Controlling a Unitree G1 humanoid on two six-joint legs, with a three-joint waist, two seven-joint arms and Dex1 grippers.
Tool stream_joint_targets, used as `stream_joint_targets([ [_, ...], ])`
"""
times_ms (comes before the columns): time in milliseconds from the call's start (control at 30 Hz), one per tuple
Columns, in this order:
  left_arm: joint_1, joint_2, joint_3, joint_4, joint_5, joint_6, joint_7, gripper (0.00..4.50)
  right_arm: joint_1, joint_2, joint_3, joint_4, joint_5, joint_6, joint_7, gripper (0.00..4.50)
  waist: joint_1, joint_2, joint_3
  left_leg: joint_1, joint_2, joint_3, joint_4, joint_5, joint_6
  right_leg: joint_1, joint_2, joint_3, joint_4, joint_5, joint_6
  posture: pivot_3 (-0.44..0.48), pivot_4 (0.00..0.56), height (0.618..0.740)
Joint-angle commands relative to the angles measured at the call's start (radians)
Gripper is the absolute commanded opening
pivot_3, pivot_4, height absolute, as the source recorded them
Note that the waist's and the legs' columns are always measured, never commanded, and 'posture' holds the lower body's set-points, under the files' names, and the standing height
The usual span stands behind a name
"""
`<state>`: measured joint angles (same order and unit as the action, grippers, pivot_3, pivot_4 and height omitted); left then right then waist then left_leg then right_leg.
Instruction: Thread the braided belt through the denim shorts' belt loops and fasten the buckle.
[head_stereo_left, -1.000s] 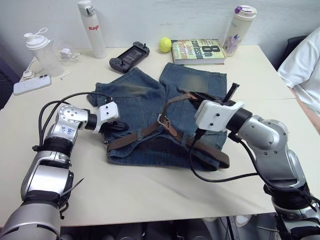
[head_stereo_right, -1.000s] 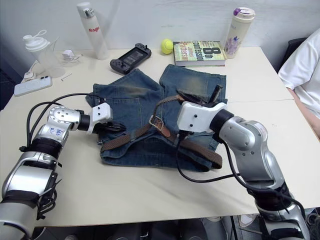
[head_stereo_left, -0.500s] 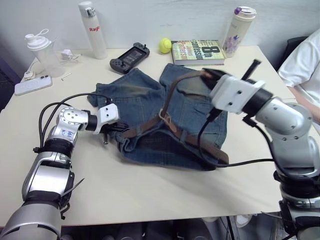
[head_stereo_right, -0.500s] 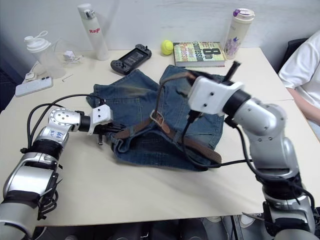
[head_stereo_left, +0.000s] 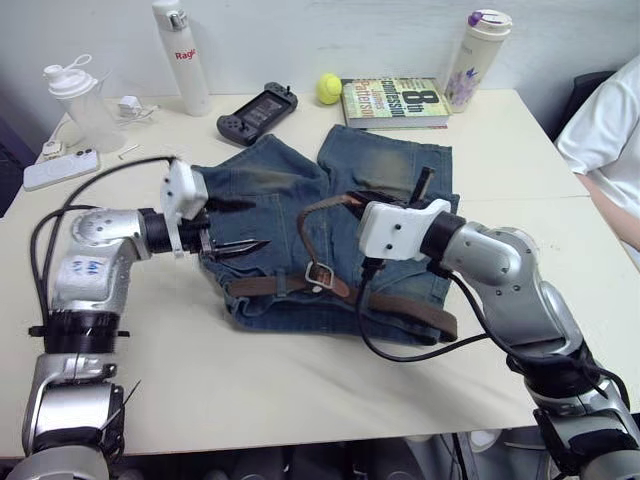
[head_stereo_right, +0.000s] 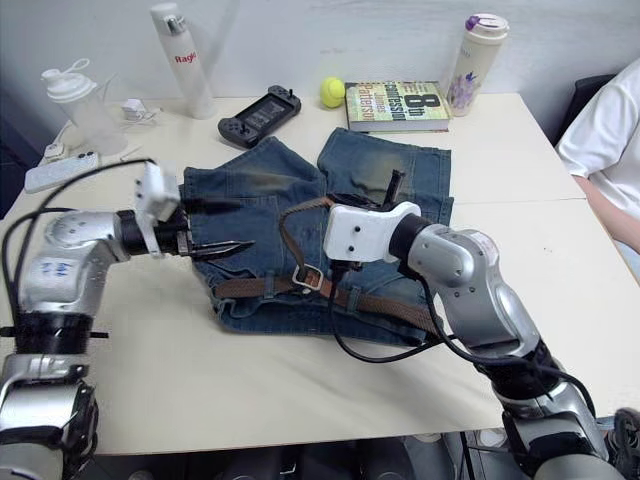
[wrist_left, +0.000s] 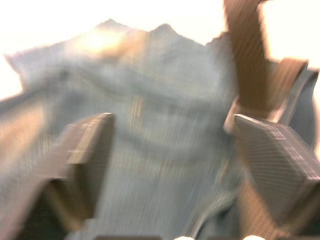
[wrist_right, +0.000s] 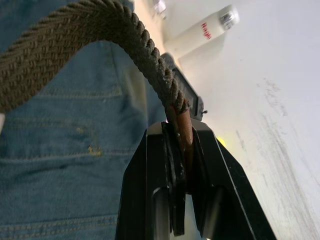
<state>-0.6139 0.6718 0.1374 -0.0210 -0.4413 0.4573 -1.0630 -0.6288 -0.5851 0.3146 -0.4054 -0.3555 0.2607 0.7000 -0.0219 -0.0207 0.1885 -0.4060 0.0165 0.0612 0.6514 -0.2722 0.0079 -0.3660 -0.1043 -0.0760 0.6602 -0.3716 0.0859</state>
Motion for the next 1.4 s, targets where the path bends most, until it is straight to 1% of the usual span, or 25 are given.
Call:
stream_joint_targets([
  [33,0.054,-0.028,-0.008,-0.18,-0.028,0.069,0.107,4.43,-0.033,0.01,0.03,-0.004,-0.039,-0.036,0.007,0.0,-0.002,0.0,0.0,0.001,0.0,0.0,0.0,0.0,0.0,0.001,0.0,0.0,0.0,0.0,0.0,0.0,0.15,0.74],
  [133,0.068,-0.051,-0.032,-0.23,-0.021,0.085,0.156,4.43,-0.058,0.03,0.052,0.018,-0.053,-0.056,0.01,0.0,-0.003,0.0,0.0,0.001,0.0,0.0,0.0,0.0,-0.001,0.001,0.001,0.0,0.0,0.0,0.0,0.0,0.15,0.74],
  [233,0.078,-0.046,-0.074,-0.218,0.04,0.04,0.182,4.43,-0.076,0.045,0.06,0.03,-0.058,-0.07,0.011,0.0,-0.003,0.0,0.0,0.001,0.0,0.0,0.0,0.0,-0.001,0.001,0.002,0.0,0.0,0.0,0.0,0.0,0.15,0.74],
  [333,0.081,-0.063,-0.094,-0.216,0.051,0.031,0.203,4.43,-0.083,0.052,0.062,0.034,-0.062,-0.08,0.013,0.0,-0.002,0.0,0.0,0.001,0.0,0.0,0.0,0.0,-0.001,0.001,0.002,0.0,-0.001,0.0,0.0,0.0,0.15,0.74],
  [433,0.081,-0.072,-0.119,-0.191,0.086,0.007,0.227,4.43,-0.084,0.06,0.062,0.034,-0.069,-0.084,0.015,0.0,-0.003,0.0,0.0,0.001,0.0,0.0,0.0,0.0,-0.001,0.001,0.002,0.0,-0.001,0.0,0.0,0.0,0.15,0.74],
  [667,0.073,-0.093,-0.122,-0.16,0.096,-0.011,0.251,4.43,-0.076,0.069,0.058,0.023,-0.08,-0.077,0.018,0.0,-0.003,0.0,0.0,0.001,0.0,0.0,-0.001,0.0,-0.001,0.0,0.002,0.0,-0.001,0.0,0.0,0.0,0.15,0.74],
  [767,0.057,-0.108,-0.133,-0.143,0.104,-0.008,0.264,3.6,-0.071,0.072,0.055,0.017,-0.083,-0.074,0.02,0.0,-0.003,0.0,0.0,0.001,0.0,0.0,-0.001,0.0,-0.001,0.0,0.002,0.0,-0.001,0.0,0.0,0.0,0.15,0.74],
  [1033,0.057,-0.118,-0.168,-0.12,0.139,-0.009,0.276,0.09,-0.069,0.076,0.054,0.01,-0.088,-0.073,0.021,0.0,-0.003,0.0,0.0,0.001,0.0,0.0,-0.001,0.0,-0.001,0.0,0.002,0.0,-0.001,0.0,0.0,0.0,0.15,0.74],
  [1133,0.057,-0.124,-0.16,-0.119,0.14,-0.015,0.28,0.04,-0.067,0.077,0.053,0.009,-0.09,-0.072,0.022,0.0,-0.003,0.0,0.0,0.001,0.0,0.001,-0.001,0.0,-0.001,0.0,0.002,0.0,-0.001,0.0,0.0,0.0,0.15,0.74],
  [1233,0.051,-0.141,-0.127,-0.136,0.099,0.006,0.289,0.04,-0.061,0.083,0.048,0.008,-0.085,-0.052,0.026,0.0,-0.003,0.0,0.0,0.001,0.0,0.001,-0.001,0.0,-0.001,0.0,0.002,0.0,-0.001,0.0,0.0,0.0,0.15,0.74],
  [1333,0.058,-0.183,-0.081,-0.185,0.0,0.066,0.292,0.04,-0.052,0.094,0.041,0.006,-0.074,-0.019,0.033,0.0,-0.003,0.0,0.0,0.001,0.0,0.0,-0.001,0.0,-0.001,0.0,0.002,0.0,-0.001,0.0,0.0,0.0,0.15,0.74],
  [1400,0.062,-0.197,-0.065,-0.212,-0.036,0.104,0.301,0.04,-0.05,0.099,0.038,0.003,-0.067,-0.005,0.042,0.0,-0.003,0.0,0.0,0.0,0.0,0.0,-0.001,0.0,-0.001,0.0,0.002,0.0,-0.001,0.0,0.0,0.0,0.15,0.74],
])
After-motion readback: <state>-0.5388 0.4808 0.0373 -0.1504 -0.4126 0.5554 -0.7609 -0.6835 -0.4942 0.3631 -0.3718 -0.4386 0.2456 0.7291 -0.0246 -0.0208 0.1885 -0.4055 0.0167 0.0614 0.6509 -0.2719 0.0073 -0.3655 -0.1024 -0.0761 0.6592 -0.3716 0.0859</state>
